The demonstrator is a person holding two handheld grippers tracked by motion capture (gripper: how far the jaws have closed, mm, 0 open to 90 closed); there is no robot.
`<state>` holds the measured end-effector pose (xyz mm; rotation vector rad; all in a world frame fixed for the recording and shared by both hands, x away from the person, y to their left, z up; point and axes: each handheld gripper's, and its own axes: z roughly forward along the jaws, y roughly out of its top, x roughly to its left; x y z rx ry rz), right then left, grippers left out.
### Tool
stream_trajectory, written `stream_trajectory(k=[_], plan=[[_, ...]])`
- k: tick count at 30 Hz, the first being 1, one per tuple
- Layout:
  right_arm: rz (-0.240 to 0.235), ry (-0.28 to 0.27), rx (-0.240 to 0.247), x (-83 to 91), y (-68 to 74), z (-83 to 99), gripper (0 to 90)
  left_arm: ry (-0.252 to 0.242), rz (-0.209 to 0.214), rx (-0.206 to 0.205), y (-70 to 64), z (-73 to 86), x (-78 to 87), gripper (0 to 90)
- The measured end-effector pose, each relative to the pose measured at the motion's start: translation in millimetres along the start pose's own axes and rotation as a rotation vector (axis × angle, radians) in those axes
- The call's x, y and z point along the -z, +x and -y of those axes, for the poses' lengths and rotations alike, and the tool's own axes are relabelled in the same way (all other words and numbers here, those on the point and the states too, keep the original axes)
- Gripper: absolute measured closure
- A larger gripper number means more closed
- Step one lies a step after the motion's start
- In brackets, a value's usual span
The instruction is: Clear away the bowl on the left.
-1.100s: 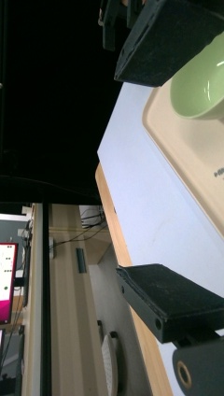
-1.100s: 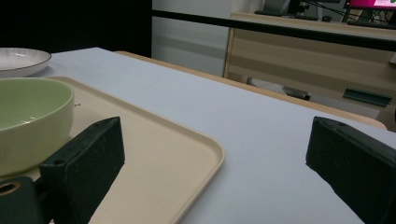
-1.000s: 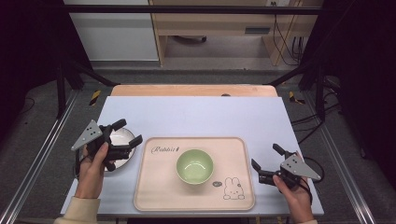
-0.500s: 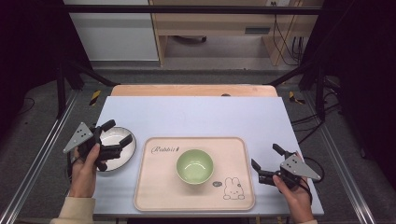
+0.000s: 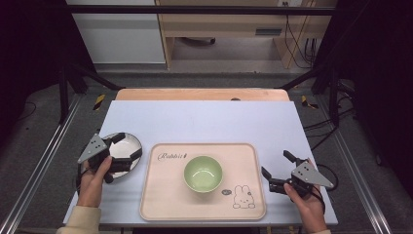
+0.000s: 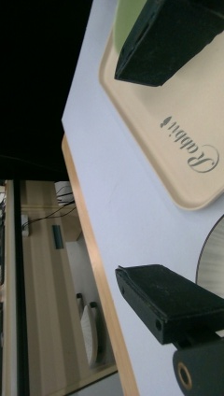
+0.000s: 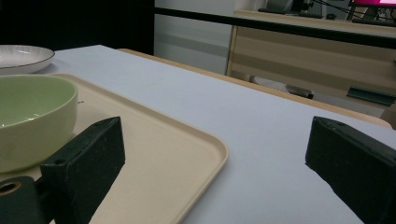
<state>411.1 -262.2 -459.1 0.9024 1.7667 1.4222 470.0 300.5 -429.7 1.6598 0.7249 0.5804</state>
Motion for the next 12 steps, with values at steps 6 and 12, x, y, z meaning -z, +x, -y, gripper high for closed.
stream_trajectory(k=[6, 12], plan=[[-0.002, -0.001, -0.008, -0.1, -1.1, 0.7, 4.8, 0.019, 0.043, -0.044, -10.5, 2.9, -4.6, 5.5], [-0.01, -0.025, -0.012, 0.7, -1.1, -0.4, 4.2, 0.017, 0.075, -0.051, -15.7, 6.0, -6.5, 5.5]])
